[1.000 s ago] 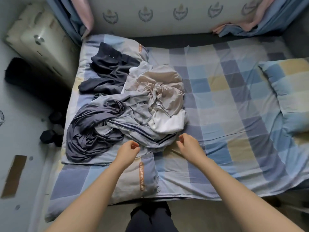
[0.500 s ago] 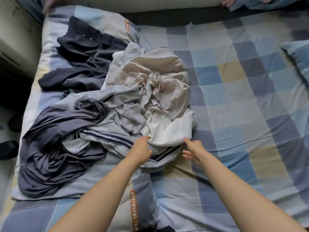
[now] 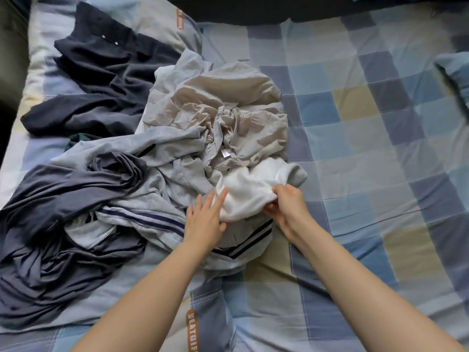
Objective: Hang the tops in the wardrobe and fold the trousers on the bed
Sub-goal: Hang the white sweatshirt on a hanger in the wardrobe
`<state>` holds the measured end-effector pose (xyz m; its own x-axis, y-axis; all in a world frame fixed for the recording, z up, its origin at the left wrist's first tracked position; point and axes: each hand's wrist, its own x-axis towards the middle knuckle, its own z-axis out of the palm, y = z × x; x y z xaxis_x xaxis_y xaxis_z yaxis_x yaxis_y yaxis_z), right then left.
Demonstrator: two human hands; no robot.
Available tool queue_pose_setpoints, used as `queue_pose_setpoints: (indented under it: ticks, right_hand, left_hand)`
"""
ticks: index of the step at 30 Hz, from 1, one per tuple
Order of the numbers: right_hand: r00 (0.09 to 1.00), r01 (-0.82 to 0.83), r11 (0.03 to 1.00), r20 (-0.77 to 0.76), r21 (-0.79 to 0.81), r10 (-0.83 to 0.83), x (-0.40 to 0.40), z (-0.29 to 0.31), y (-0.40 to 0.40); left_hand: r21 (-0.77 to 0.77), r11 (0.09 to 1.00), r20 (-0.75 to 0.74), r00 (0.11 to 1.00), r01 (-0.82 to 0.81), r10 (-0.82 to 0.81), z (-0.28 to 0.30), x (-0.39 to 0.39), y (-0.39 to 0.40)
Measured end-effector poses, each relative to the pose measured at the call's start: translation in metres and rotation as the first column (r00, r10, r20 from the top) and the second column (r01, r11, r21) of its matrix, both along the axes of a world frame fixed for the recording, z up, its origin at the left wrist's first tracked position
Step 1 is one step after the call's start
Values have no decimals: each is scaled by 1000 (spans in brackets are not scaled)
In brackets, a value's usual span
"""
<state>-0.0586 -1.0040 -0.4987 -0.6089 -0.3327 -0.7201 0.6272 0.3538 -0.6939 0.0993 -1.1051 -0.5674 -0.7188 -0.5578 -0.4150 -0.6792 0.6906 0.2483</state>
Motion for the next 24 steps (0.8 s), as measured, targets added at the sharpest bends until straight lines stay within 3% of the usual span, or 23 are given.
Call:
queue_pose_setpoints:
  ticks: [2, 4, 7, 9, 17, 21, 24]
  right_hand:
    - [974, -74, 997, -218, -22, 68, -4, 46, -3]
    - [887, -178, 984, -434, -4, 159, -10, 98, -5]
    - [726, -313, 950, -646, -6, 235, -12, 180, -10]
    - [626, -351, 936, -743, 1, 236, -9, 238, -10]
    - [396, -275, 957, -918, -88, 30, 6, 428, 18]
    - [228, -267, 952, -970, -150, -89, 23, 519, 41]
    - [96, -233, 960, -986, -153, -134, 33, 580, 58]
  left_hand:
    - [-19, 999, -194, 981, -33, 28, 27, -8, -12]
    - [13, 997, -350, 933, -78, 77, 66, -19, -25]
    - [167, 960, -460, 843, -226, 278, 132, -32, -45]
    - [199, 949, -546, 776, -245, 315, 184, -33, -54]
    - [202, 933, -839, 439, -299, 322, 409, -14, -62]
    - [204, 942, -907, 311, -268, 284, 506, 5, -46]
    - [192, 953, -929, 268, -236, 254, 570, 23, -29]
